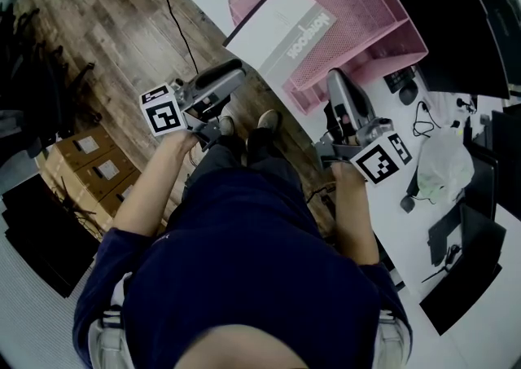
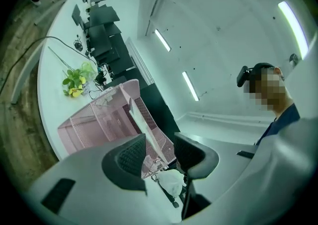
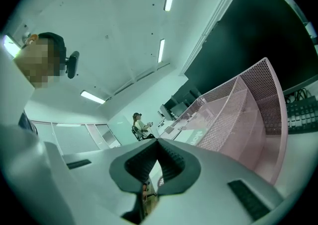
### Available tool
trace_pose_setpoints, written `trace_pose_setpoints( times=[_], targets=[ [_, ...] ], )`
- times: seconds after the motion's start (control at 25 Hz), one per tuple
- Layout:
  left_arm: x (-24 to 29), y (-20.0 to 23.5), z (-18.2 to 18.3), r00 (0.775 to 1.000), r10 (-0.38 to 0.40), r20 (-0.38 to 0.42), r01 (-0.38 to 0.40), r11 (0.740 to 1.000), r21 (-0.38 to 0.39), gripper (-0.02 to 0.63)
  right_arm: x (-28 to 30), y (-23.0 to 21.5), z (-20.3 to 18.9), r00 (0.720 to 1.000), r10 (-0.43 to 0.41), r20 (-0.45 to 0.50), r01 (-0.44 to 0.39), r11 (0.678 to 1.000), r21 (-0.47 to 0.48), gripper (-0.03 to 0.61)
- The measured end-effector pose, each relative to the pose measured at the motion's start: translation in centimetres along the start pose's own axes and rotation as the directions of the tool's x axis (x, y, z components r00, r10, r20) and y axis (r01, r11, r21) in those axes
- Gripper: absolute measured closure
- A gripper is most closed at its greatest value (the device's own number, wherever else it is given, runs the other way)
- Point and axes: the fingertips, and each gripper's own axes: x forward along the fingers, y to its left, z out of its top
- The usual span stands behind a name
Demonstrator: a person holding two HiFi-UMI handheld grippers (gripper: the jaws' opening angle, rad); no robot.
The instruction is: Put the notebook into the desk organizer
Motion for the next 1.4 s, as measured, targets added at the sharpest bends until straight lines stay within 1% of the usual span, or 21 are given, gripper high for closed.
trace_pose_setpoints(
  times=[0.36, 0.72, 1.0, 1.16, 1.4],
  targets=[
    [-2.0, -2.0, 2.7, 1.0, 0.006, 0.023, -0.008, 0.997, 0.082, 0.439, 0.4, 2.5, 0.2, 0.999, 0.019, 0.032, -0.019, 0.999, -0.03, 0.575],
    [-2.6, -5.7, 5.8, 0.997, -0.057, 0.042, 0.049, 0.984, 0.169, 0.468, 0.6, 4.2, 0.2, 0.998, 0.018, 0.068, -0.016, 0.999, -0.031, 0.575],
    [-2.9, -7.4, 7.5, 0.994, -0.097, 0.046, 0.086, 0.976, 0.203, 0.489, 1.2, 5.3, 0.5, 0.996, 0.023, 0.087, -0.019, 0.999, -0.044, 0.575],
    [-2.9, -8.0, 8.1, 0.992, -0.114, 0.048, 0.101, 0.971, 0.218, 0.518, 1.5, 6.1, 0.8, 0.995, 0.035, 0.092, -0.029, 0.998, -0.064, 0.575],
    [-2.9, -9.1, 9.0, 0.989, -0.139, 0.051, 0.123, 0.963, 0.239, 0.551, 1.9, 6.7, 0.9, 0.995, 0.042, 0.096, -0.035, 0.997, -0.068, 0.575]
  ],
)
